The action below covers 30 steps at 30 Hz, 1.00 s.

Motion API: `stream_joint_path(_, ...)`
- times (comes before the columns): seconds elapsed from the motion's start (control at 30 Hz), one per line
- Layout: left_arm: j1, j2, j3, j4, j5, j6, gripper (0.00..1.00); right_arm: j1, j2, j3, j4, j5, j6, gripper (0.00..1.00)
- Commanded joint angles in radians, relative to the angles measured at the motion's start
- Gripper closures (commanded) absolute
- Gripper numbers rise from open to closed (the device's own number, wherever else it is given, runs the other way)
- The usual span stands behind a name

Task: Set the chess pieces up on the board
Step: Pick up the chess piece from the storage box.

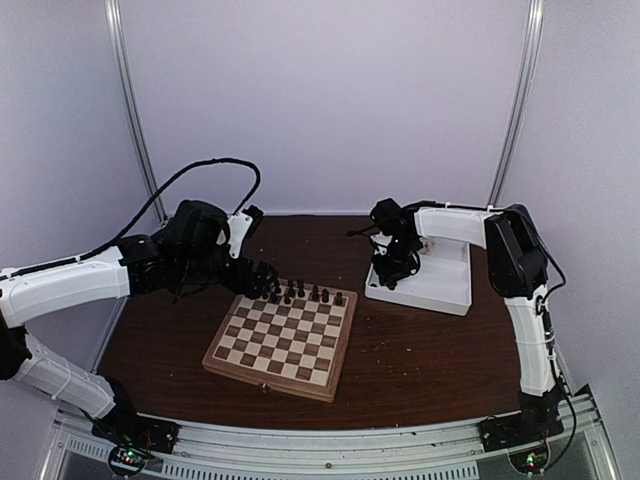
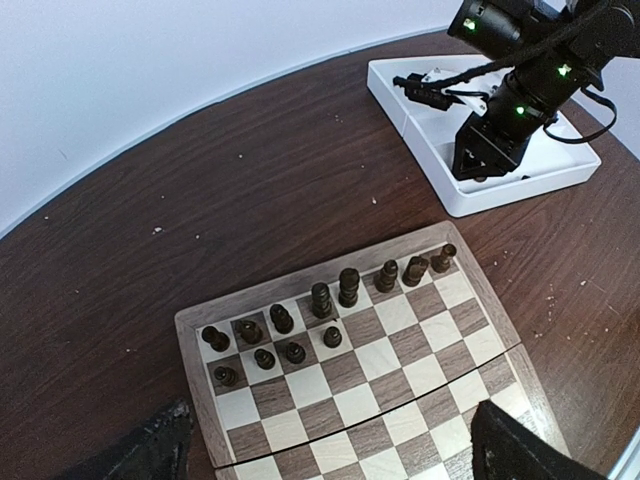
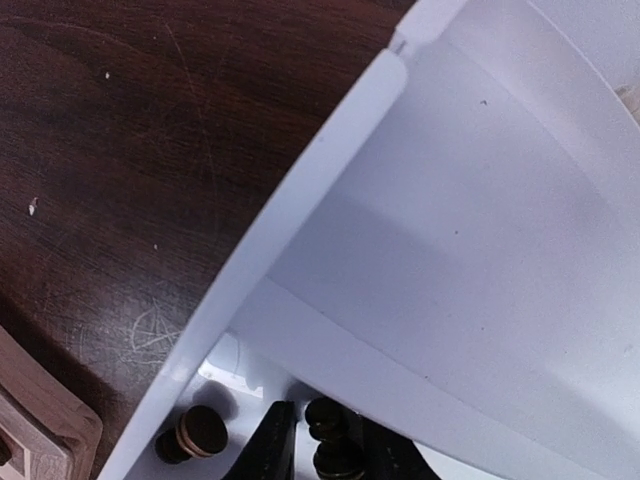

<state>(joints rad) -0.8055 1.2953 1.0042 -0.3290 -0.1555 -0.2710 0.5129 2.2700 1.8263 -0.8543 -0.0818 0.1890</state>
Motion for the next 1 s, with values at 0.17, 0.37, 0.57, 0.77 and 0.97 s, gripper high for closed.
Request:
stream_joint_path(0.17, 0.006, 0.003, 0.01, 0.041, 0.019, -0.015, 0.03, 0.013, -0.014, -0.001, -0.052, 0.068, -0.04, 0.89)
stream_joint_path(0.37, 0.006, -0.002, 0.005, 0.041, 0.043, -0.037, 0.03, 0.013, -0.165, -0.148, 0.099, 0.11, -0.032, 0.92)
stream_joint_path(0.57, 0.006, -0.017, -0.017, 0.044, 0.082, -0.068, 0.04, 0.013, -0.312, -0.311, 0.251, 0.102, -0.003, 0.91)
stream_joint_path(0.77, 0.006, -0.035, -0.058, 0.079, 0.108, -0.113, 0.04, 0.013, -0.394, -0.429, 0.367, 0.036, 0.015, 0.92)
stream_joint_path(0.97, 0.006, -0.033, -0.049, 0.082, 0.152, -0.123, 0.04, 0.015, -0.484, -0.564, 0.537, -0.034, 0.039, 0.91)
